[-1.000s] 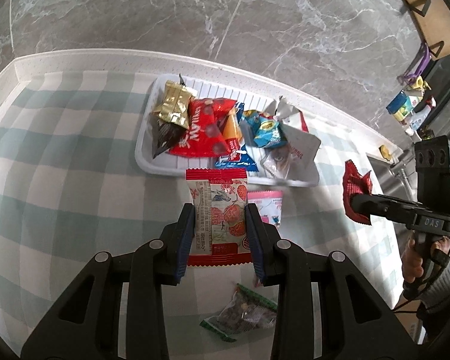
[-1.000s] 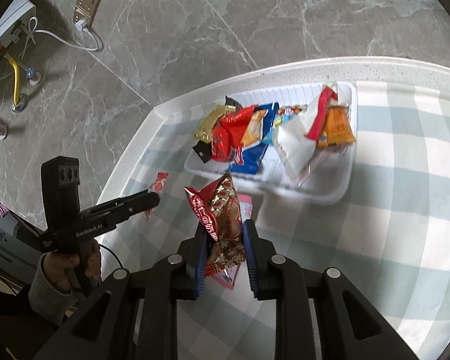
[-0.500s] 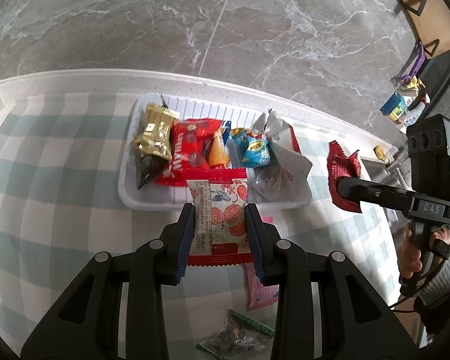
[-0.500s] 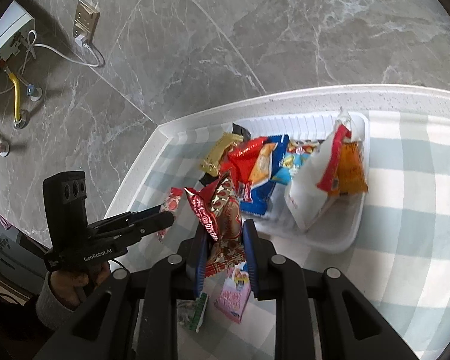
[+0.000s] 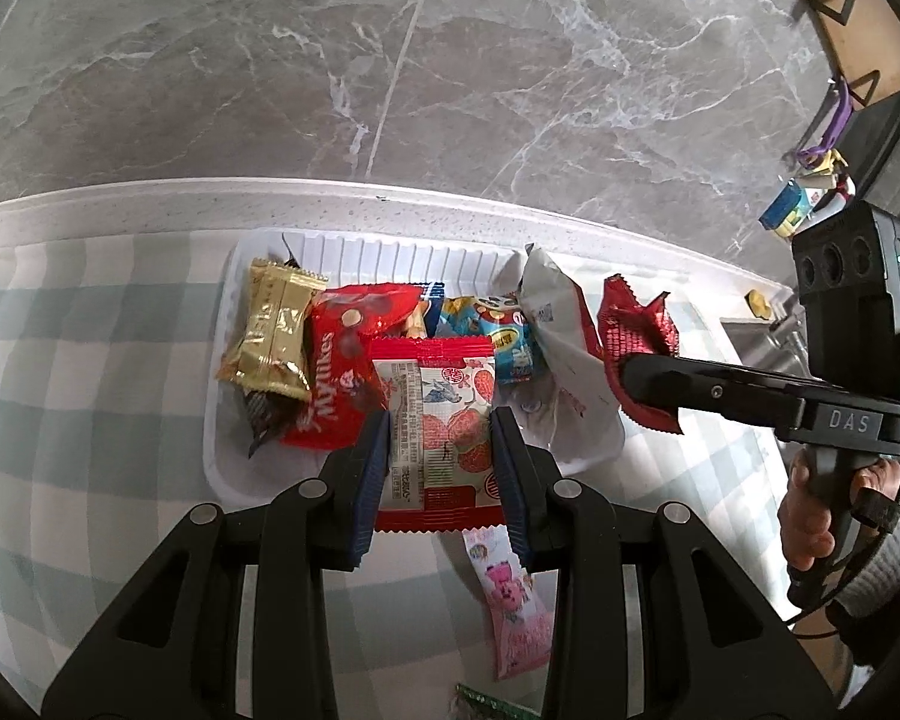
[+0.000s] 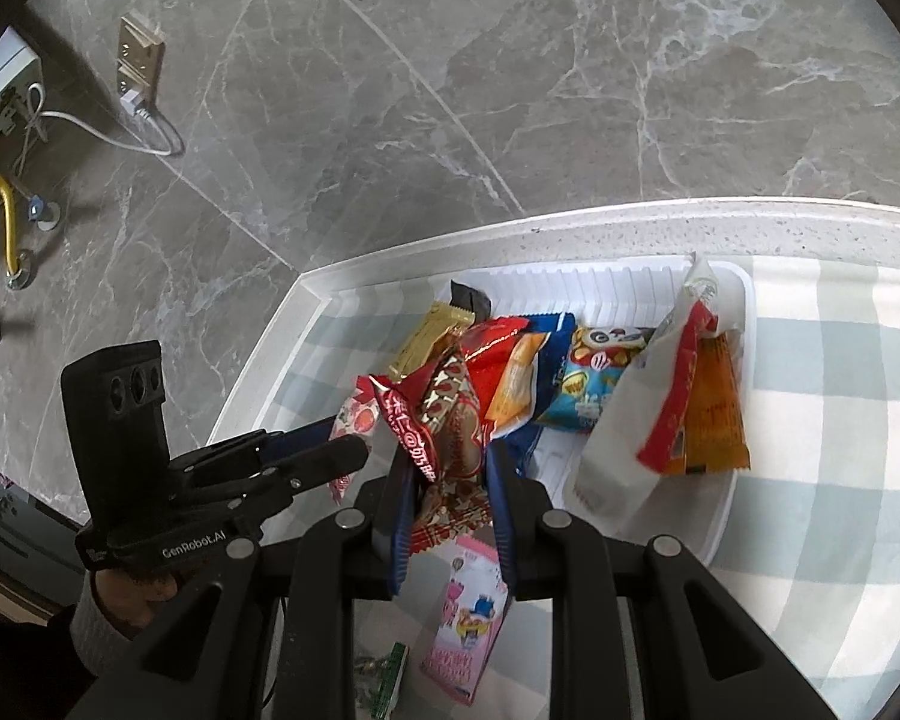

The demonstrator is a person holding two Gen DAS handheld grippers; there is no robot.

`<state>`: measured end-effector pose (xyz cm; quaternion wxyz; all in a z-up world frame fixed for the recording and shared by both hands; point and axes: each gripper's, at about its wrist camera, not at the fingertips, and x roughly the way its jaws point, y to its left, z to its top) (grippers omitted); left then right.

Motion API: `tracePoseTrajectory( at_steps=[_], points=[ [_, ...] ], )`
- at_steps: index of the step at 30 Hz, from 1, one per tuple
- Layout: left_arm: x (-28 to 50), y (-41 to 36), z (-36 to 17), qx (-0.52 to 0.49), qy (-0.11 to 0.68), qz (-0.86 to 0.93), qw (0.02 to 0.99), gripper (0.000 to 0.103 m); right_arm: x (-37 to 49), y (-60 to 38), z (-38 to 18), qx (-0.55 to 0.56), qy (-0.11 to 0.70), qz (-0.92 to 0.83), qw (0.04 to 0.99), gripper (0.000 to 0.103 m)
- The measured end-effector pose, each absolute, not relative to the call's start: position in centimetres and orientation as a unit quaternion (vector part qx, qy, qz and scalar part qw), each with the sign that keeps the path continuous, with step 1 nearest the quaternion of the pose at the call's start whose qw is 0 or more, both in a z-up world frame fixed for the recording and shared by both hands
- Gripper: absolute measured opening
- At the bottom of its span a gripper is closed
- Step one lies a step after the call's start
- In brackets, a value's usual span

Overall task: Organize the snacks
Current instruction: 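Carry the red-white packet and red-gold candy over the white tray with both tools, then release the red-white packet into the tray with the left tool while the right tool drops the candy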

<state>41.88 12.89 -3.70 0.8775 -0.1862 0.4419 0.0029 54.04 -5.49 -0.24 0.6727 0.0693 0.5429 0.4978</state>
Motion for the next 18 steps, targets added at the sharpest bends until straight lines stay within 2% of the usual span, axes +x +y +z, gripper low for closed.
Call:
tracePoseTrajectory(
  at_steps=[18],
  points=[
    [47.3, 12.9, -5.9, -0.171, 0.458, -0.004, 0.873, 0.032, 56.9, -2.7, -3.2, 0.063, 0.563, 0.466, 0.680, 0.024]
  ],
)
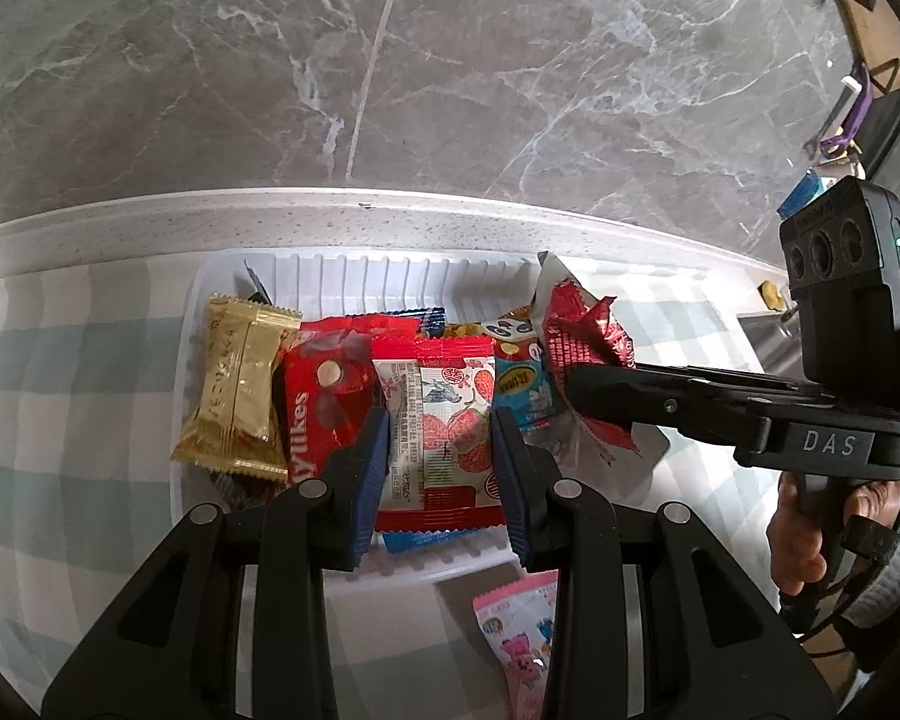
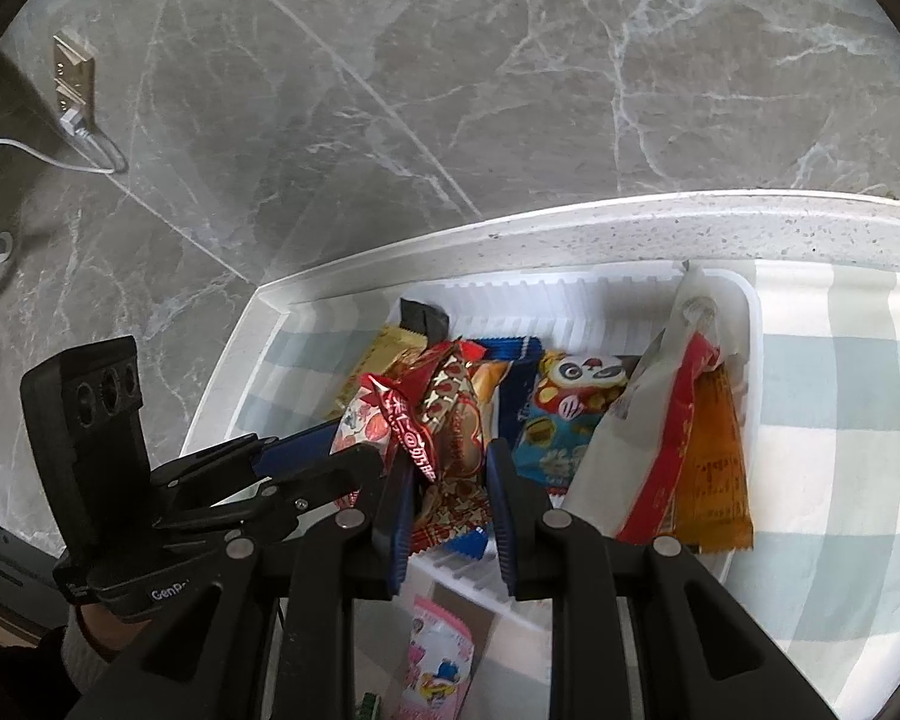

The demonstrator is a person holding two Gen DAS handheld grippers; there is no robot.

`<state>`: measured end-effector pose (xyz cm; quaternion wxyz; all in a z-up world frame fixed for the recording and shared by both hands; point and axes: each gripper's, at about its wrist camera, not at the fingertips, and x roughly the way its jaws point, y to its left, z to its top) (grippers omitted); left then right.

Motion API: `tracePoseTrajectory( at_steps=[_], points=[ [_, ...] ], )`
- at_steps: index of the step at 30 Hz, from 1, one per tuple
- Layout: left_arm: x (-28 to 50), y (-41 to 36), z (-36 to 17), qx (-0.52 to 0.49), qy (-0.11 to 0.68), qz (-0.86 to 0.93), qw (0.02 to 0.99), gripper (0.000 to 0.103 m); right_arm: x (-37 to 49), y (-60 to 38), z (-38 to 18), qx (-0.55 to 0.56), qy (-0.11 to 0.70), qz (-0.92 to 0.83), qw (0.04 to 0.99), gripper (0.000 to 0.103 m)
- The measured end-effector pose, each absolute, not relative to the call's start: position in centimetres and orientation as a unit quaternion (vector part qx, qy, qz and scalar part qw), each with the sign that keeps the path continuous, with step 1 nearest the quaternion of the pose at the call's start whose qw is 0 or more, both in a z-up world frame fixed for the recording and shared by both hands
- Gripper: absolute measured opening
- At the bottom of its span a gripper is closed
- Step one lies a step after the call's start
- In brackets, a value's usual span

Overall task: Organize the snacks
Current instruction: 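Release the red-white packet into the tray with the left tool while the right tool drops the candy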

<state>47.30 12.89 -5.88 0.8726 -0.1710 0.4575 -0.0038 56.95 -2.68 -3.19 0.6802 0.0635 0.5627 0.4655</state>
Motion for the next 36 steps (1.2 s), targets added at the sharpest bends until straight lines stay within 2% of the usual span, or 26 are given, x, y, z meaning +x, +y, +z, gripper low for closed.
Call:
tracePoseTrajectory(
  at_steps=[16, 22, 27, 36],
  points=[
    [49.8, 12.4, -7.9, -0.142, 0.469, 0.010, 0.872, 0.033, 58.5, -1.3, -5.4, 0.051, 0.575, 0.437, 0.690, 0.026],
    [50.0, 12.6, -8.0, -0.138, 0.466, 0.021, 0.874, 0.041, 58.5, -1.0, -5.2, 0.042, 0.568, 0.437, 0.697, 0.027],
    [49.8, 12.5, -7.6, -0.127, 0.461, 0.026, 0.878, 0.043, 58.3, -1.1, -4.9, 0.040, 0.562, 0.437, 0.701, 0.032],
    [48.7, 12.3, -6.5, -0.119, 0.453, 0.031, 0.883, 0.045, 57.7, -1.4, -4.0, 0.039, 0.552, 0.441, 0.707, 0.033]
  ],
)
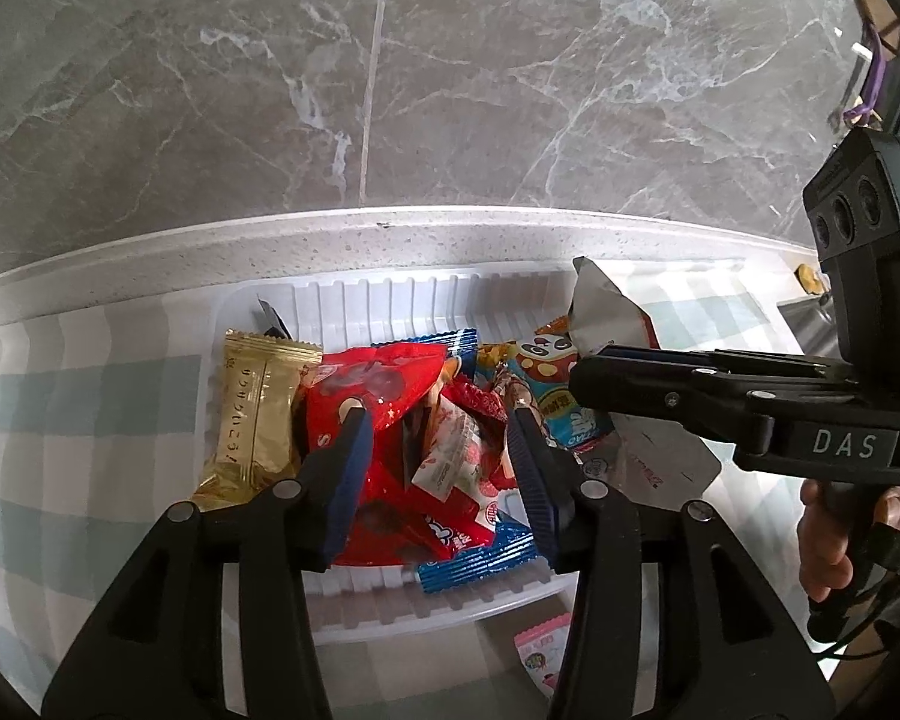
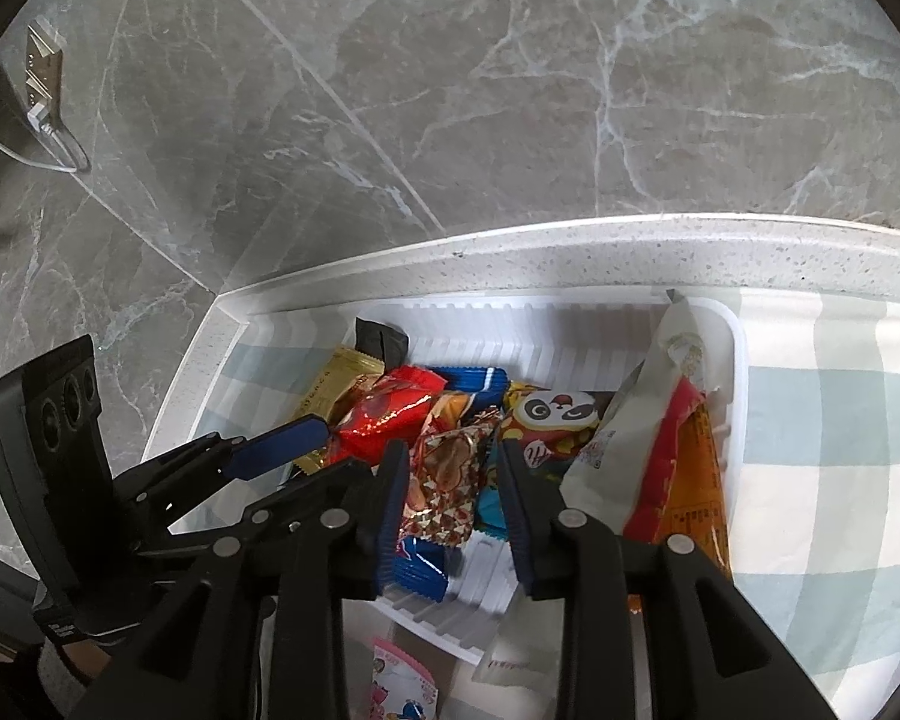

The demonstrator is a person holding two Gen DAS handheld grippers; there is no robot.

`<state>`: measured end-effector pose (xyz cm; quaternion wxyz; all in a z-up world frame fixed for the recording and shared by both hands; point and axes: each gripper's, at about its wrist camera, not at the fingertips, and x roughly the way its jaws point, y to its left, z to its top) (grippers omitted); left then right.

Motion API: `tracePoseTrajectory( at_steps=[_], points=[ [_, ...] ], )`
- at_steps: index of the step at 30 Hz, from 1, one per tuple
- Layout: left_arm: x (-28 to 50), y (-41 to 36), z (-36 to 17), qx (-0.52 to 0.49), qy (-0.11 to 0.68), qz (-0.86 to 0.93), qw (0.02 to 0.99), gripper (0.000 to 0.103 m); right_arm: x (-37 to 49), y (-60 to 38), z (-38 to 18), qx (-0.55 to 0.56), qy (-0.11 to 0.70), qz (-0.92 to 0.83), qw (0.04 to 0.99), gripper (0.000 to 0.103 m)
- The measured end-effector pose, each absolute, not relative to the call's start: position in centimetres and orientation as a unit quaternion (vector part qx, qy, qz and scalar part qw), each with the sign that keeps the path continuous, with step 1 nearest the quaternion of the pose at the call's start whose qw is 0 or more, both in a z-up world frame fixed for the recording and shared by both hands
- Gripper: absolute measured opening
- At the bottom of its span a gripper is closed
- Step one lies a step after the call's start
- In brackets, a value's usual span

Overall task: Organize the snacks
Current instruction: 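Release the red-white packet into the tray with the left tool while the right tool drops the candy, then grasp the clear nut bag with the left tool while the right tool grasps the pink Pororo packet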

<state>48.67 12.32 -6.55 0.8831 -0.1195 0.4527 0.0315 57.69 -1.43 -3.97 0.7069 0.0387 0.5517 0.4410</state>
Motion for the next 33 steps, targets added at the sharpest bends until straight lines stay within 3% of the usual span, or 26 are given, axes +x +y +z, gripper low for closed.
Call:
tracePoseTrajectory(
  at_steps=[20, 33],
  points=[
    [42.1, 11.3, -4.3, -0.108, 0.443, 0.042, 0.889, 0.049, 52.1, -3.8, -0.2, 0.013, 0.520, 0.467, 0.715, 0.038],
    [35.0, 9.9, -4.5, -0.101, 0.455, 0.026, 0.884, 0.053, 47.6, -6.1, -1.3, 0.003, 0.542, 0.459, 0.704, 0.043]
  ],
)
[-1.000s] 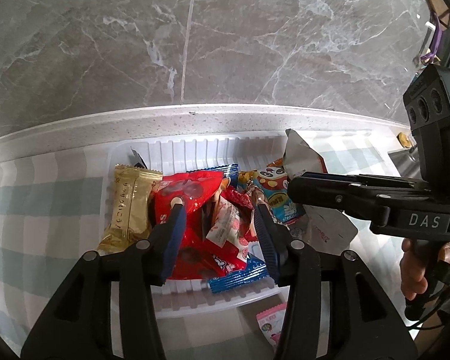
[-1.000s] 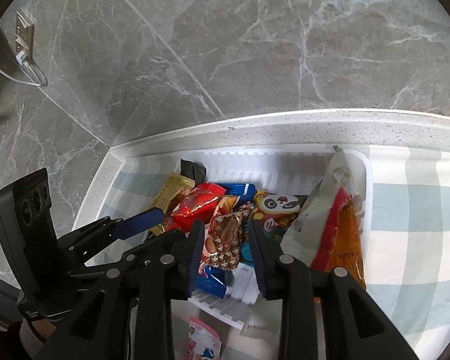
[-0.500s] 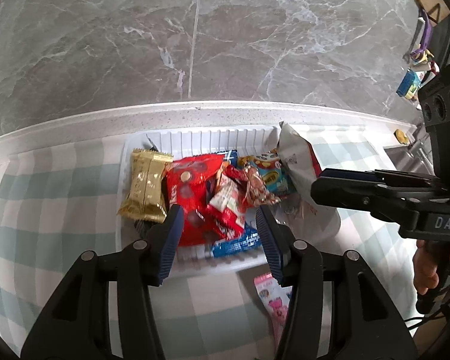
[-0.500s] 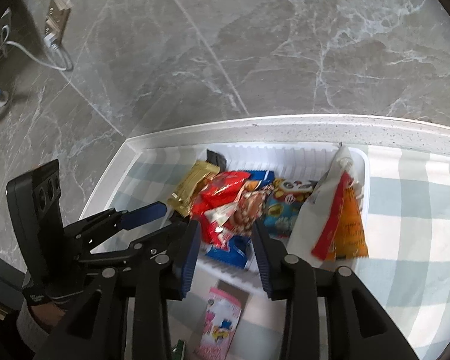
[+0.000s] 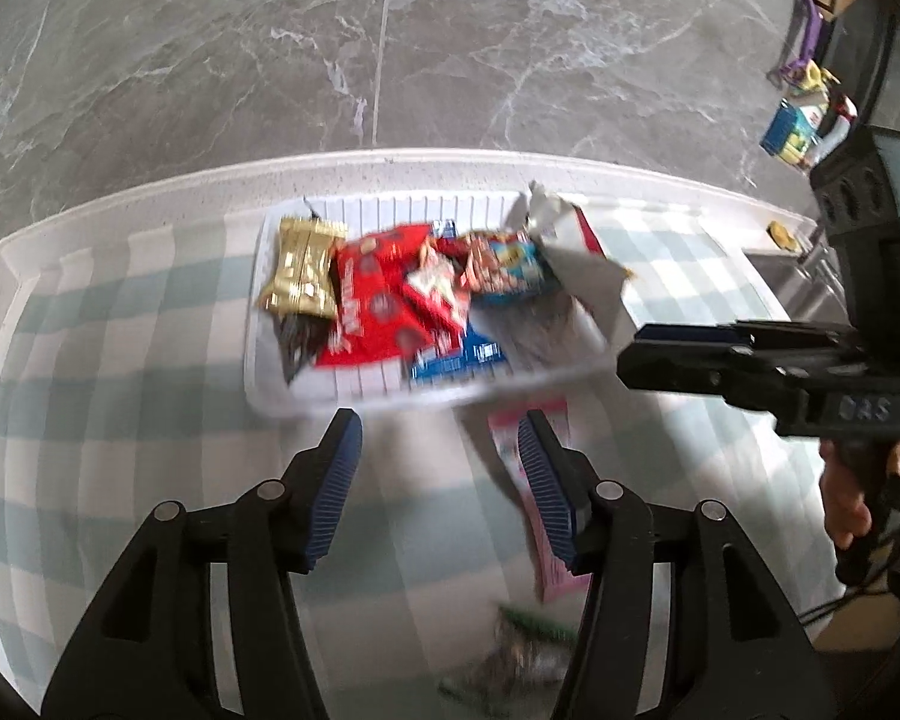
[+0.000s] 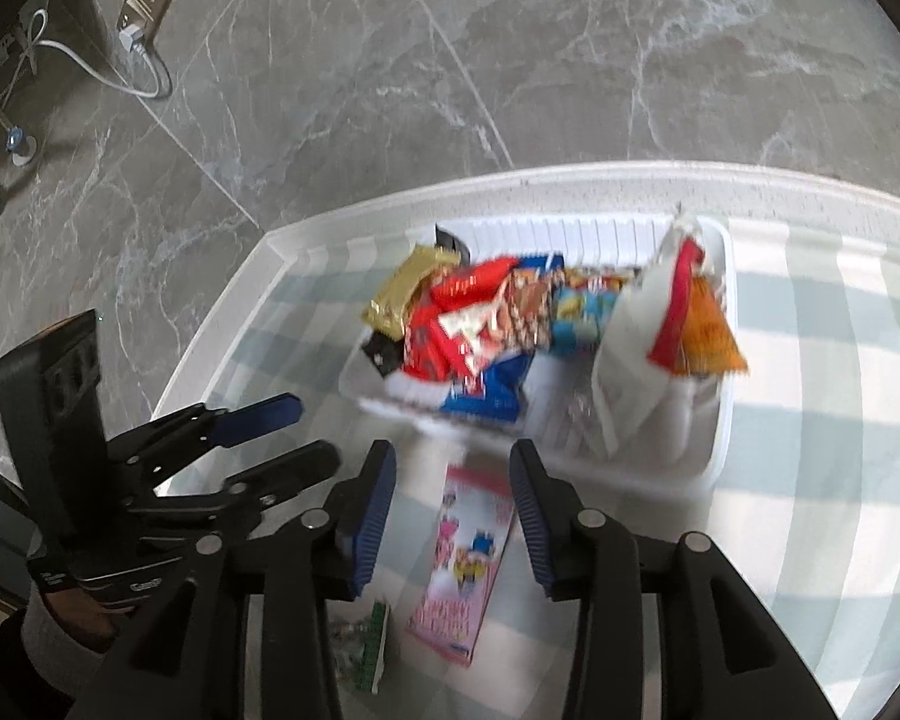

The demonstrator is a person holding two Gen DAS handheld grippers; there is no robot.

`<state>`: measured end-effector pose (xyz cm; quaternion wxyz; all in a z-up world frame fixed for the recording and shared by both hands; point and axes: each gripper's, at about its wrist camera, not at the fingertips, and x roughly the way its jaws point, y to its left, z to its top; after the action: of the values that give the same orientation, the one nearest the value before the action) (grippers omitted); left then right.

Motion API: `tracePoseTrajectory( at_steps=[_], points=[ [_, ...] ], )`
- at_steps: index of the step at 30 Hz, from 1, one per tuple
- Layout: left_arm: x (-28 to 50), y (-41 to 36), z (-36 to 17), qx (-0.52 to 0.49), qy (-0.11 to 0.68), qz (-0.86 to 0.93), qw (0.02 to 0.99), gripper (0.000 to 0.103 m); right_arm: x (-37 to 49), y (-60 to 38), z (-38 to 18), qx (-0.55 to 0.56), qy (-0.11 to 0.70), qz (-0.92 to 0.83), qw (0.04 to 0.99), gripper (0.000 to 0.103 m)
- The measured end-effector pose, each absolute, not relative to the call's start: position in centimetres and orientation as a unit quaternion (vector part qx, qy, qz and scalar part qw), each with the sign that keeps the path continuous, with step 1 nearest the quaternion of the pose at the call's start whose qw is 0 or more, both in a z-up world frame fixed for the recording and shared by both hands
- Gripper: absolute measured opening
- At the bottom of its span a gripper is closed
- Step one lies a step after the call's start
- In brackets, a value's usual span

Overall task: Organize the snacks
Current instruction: 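Grasp the clear nut bag with the left tool while the right tool grasps the pink Pororo packet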

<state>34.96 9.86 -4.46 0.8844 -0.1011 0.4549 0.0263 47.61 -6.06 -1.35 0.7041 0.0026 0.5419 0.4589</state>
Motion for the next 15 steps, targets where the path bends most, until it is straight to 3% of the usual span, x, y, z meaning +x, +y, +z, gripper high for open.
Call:
tracePoseTrajectory(
  at_steps=[15],
  points=[
    [26.3, 6.6, -6.9, -0.075, 0.487, -0.037, 0.869, 0.054, 43.3, -7.1, -4.9, -0.028, 0.577, 0.439, 0.688, 0.047]
  ],
)
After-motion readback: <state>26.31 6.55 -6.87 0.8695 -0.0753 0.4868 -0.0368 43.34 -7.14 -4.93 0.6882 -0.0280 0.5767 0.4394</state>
